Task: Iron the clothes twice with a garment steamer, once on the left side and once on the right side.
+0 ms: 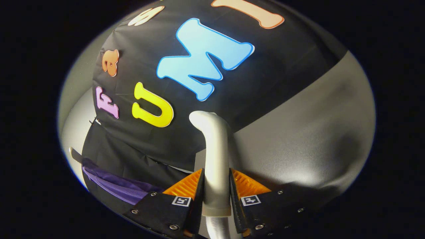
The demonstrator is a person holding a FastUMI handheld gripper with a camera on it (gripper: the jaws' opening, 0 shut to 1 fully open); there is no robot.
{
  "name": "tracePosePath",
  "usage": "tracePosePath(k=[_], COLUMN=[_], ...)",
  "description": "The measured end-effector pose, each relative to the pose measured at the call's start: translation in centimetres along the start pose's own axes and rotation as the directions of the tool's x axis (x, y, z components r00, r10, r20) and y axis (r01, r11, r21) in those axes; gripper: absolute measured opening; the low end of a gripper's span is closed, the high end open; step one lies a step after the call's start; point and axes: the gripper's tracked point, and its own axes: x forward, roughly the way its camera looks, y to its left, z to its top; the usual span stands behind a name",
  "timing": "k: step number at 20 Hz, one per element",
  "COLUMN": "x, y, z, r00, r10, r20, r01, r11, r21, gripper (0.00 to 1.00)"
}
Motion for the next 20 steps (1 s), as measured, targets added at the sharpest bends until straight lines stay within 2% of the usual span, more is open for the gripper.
tracePosePath(k=[4, 9, 10, 17, 20], x=[-1.8, -5.2, -6.3, -13.0, -16.2], y=[0.1, 1.9, 2.1, 6.2, 8.6], z=[0.3, -1.6, -2.2, -8.7, -11.4], r00=[0.996, 0.981, 0.974, 0.948, 0.912], r10=[-0.018, -0.039, -0.036, 0.035, 0.062], r20=[0.089, 0.19, 0.222, 0.315, 0.405], r01=[0.02, 0.072, 0.075, 0.048, 0.095], r11=[0.999, 0.983, 0.983, 0.967, 0.93], r21=[-0.025, -0.169, -0.167, -0.252, -0.356], gripper=[0.31, 0.3, 0.3, 0.3, 0.3])
